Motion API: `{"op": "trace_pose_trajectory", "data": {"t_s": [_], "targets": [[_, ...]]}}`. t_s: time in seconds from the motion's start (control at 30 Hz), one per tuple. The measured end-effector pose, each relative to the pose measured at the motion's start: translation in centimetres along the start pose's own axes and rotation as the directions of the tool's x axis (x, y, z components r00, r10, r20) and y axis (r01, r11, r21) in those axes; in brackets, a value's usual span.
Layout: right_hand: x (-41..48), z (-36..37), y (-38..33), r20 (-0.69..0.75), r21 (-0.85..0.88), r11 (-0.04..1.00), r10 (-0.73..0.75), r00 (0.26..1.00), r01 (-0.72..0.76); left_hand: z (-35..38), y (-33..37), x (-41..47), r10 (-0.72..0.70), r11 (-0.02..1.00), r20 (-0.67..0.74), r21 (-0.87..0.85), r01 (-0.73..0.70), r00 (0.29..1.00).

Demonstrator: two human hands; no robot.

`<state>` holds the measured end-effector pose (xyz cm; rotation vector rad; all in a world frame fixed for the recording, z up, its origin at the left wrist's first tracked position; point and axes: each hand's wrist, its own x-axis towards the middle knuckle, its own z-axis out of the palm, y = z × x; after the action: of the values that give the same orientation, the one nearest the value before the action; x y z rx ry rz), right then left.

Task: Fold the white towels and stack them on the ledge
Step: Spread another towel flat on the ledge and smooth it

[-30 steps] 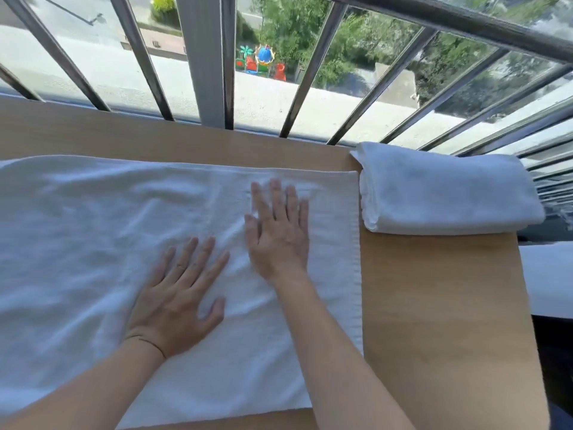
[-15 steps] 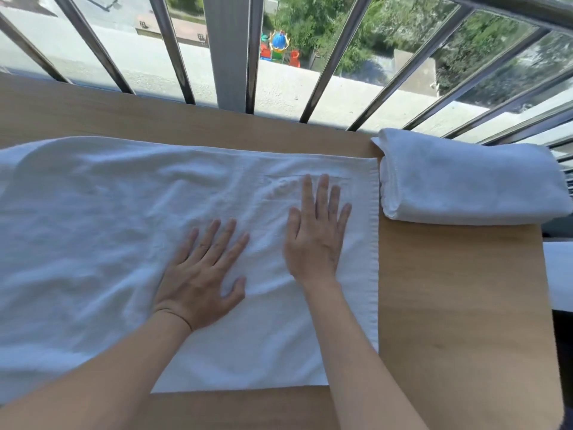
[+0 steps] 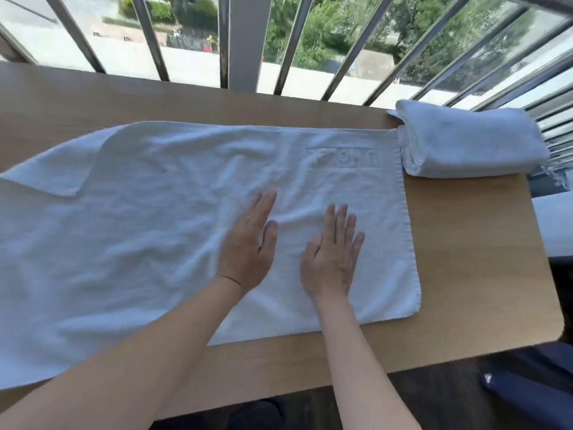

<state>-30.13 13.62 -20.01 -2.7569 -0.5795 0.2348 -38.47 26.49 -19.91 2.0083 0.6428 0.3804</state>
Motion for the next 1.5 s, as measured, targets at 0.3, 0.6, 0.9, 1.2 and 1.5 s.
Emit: {"op": "trace_pose_trajectory", "data": {"t_s": [0.3, 0.6, 0.9, 1.2, 1.5], "targets": [[-4.6, 7.6, -16.7, 0.038, 0.184, 0.958, -0.232, 0.972, 0.221, -11.9, -8.2, -6.1, -0.015, 0.824, 0.188, 0.558, -0.094, 0.982], [-4.5, 9.6, -18.2, 0.069, -0.085, 0.987, -0.134, 0.989, 0.139, -18.2, -12.8, -1.1, -0.109, 0.729, 0.178, 0.683, -0.043, 0.978], [-4.4, 10.1, -18.4, 0.017, -0.088, 0.987, -0.137, 0.990, 0.138, -26.7, -18.6, 7.8, -0.288, 0.638, -0.084, 0.726, 0.257, 0.954], [-4.3, 10.3, -18.3, -0.021, -0.118, 0.983, -0.143, 0.990, 0.139, -17.9, -12.8, -4.0, -0.113, 0.749, 0.109, 0.663, 0.012, 0.988], [-4.3, 10.3, -18.3, -0.009, -0.114, 0.985, -0.134, 0.991, 0.132, -19.3, -14.8, -6.9, -0.129, 0.664, 0.064, 0.747, 0.038, 0.990]]}}
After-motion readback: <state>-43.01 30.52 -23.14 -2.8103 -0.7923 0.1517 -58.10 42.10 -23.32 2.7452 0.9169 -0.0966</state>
